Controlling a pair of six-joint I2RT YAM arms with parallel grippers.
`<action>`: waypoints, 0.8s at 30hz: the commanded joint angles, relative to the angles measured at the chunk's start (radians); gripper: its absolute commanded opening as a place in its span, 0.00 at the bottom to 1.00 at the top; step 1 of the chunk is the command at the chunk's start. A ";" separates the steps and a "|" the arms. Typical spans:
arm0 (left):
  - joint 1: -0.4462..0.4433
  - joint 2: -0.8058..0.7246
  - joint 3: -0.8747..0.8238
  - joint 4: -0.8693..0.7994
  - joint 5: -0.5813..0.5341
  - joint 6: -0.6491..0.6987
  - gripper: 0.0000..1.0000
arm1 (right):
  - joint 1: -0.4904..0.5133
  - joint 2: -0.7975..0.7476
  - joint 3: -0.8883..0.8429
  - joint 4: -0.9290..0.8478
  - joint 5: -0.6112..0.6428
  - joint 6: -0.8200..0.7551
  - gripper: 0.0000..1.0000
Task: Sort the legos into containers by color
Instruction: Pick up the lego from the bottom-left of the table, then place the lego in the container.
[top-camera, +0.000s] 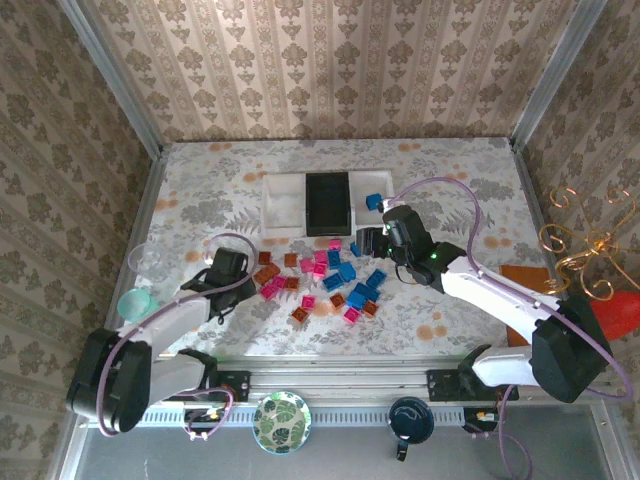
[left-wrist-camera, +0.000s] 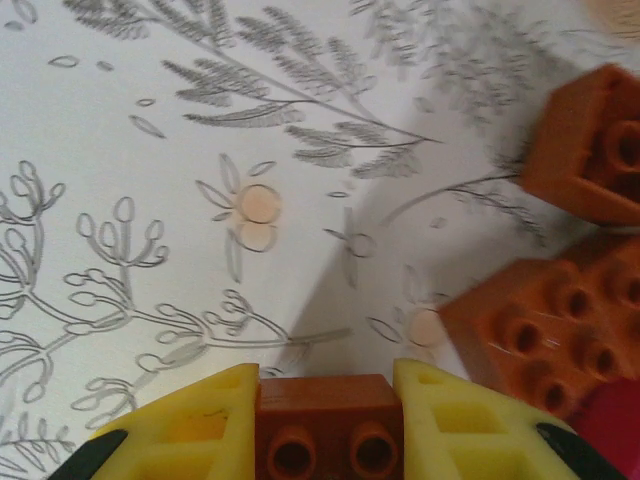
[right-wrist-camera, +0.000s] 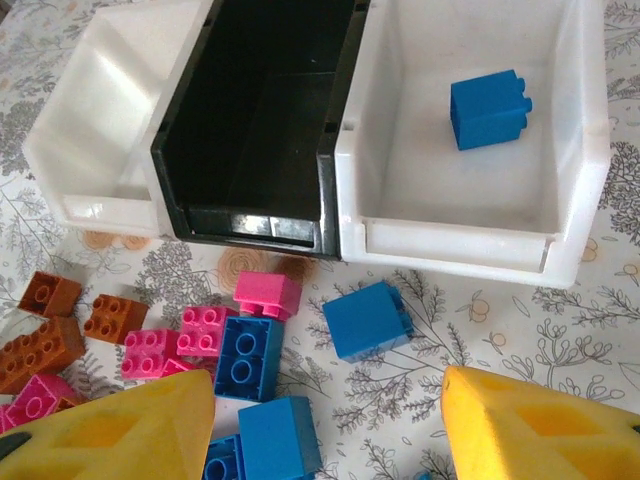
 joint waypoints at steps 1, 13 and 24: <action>-0.030 -0.116 0.050 -0.067 0.028 -0.017 0.23 | -0.003 -0.029 -0.017 0.005 0.027 0.011 0.63; -0.032 0.323 0.561 0.046 0.033 0.088 0.26 | -0.002 -0.029 -0.049 -0.007 0.028 0.044 0.63; 0.013 0.753 0.988 -0.059 0.019 0.130 0.31 | -0.001 -0.101 -0.112 -0.049 0.015 0.075 0.63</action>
